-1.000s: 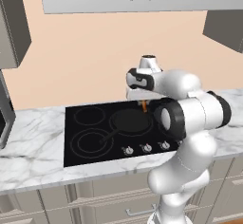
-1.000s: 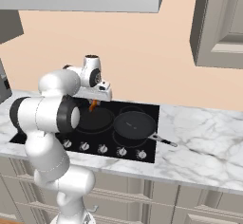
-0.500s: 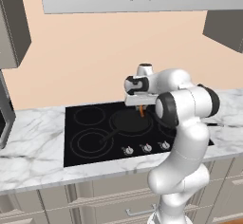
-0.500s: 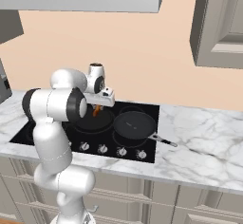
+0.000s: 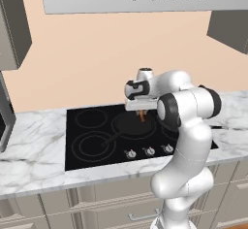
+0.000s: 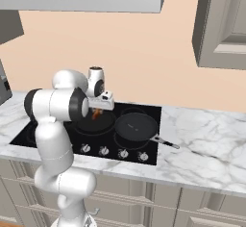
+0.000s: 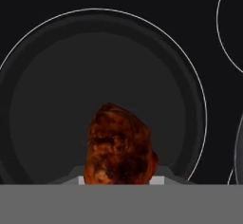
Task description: Place both pans onto different burners. Then place the tomato and the chicken drumstick on different pans.
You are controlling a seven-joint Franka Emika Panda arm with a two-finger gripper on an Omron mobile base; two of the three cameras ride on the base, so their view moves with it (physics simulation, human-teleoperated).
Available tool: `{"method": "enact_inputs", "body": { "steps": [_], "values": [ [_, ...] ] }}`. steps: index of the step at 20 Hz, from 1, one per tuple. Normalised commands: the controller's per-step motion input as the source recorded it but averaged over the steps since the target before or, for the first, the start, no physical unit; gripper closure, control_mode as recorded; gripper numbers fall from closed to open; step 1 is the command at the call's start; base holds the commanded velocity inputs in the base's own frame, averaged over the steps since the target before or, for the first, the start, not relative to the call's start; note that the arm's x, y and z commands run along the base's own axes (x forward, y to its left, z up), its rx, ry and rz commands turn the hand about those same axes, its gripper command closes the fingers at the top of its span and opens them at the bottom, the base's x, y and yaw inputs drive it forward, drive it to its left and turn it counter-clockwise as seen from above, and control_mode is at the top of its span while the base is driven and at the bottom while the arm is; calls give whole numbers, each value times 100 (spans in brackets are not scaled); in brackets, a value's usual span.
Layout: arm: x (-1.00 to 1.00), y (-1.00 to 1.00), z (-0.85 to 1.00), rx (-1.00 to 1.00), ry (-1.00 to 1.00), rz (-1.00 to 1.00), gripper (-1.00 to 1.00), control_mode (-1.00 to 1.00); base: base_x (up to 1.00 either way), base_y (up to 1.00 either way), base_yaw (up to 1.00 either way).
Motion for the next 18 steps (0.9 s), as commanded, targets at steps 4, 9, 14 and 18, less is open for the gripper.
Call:
{"method": "enact_inputs", "body": {
  "steps": [4,9,14,18],
  "values": [
    [0,19,-17,0,0,0,100,-100,0,0,0],
    [0,6,-36,0,0,0,100,-100,0,0,0],
    [0,0,-38,0,0,0,100,-100,0,0,0],
    [0,0,-3,0,0,0,100,-100,0,0,0]
  ]
}}
